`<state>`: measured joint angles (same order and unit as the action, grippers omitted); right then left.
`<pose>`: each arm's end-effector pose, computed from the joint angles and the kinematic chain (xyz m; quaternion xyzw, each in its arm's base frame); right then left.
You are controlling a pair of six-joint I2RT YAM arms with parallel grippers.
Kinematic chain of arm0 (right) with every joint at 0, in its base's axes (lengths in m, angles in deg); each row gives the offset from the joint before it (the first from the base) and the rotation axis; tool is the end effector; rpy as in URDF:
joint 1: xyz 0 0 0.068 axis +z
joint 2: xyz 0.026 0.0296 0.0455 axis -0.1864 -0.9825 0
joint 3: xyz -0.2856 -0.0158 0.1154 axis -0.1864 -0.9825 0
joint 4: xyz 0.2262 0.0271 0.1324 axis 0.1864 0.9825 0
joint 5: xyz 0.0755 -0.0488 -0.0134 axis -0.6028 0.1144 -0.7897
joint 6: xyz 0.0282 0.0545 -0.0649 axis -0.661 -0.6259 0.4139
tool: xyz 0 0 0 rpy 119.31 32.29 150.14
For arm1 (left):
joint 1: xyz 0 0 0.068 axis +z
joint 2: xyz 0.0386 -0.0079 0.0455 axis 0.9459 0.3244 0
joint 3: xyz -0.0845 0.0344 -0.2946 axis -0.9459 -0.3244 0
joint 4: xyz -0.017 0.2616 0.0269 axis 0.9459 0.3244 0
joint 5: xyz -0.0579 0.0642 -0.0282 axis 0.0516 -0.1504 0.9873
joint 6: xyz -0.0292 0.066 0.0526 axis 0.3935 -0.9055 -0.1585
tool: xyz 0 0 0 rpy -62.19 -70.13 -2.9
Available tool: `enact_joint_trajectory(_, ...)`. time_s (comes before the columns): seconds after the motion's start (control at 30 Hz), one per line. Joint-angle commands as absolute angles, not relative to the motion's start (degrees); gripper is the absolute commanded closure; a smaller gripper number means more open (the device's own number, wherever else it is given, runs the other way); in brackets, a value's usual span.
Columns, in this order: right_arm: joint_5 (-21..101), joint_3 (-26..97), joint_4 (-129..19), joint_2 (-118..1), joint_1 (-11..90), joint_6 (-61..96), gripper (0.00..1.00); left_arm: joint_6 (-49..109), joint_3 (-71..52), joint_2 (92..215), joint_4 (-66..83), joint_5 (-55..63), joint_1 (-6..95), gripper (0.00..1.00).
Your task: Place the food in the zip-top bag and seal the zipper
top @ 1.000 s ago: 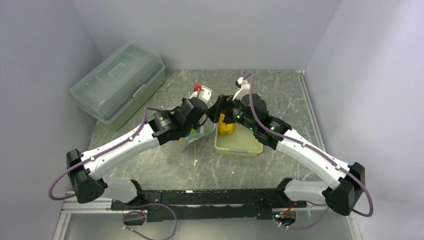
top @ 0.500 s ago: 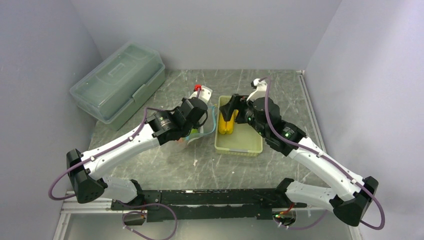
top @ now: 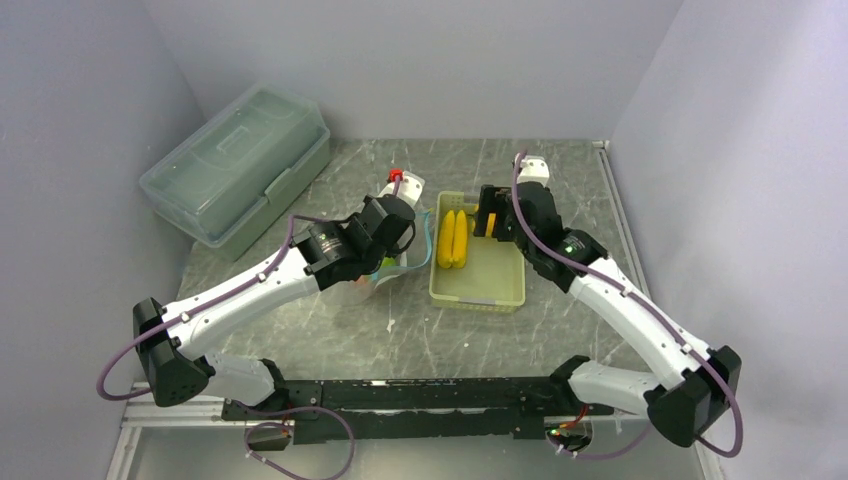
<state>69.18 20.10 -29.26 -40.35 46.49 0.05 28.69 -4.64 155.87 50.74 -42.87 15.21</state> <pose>0.2300 0.1296 0.3589 0.0096 0.8510 0.1099 0.5135 0.2124 -0.2252 0.3775 0.2053 0.8438 0.0340 0.4947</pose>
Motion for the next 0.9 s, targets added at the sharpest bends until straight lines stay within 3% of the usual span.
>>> enact_joint_trajectory(0.0, 65.7, 23.4, -27.7, -43.1, 43.0, 4.0, 0.16, 29.3, -3.4, 154.3, 49.8, -43.7, 15.1, 1.00)
enact_joint_trajectory(0.87, 63.4, 33.8, -30.3, -72.2, 35.2, 14.8, 0.08, 29.5, -4.2, 153.9, 49.7, -43.4, 15.1, 1.00)
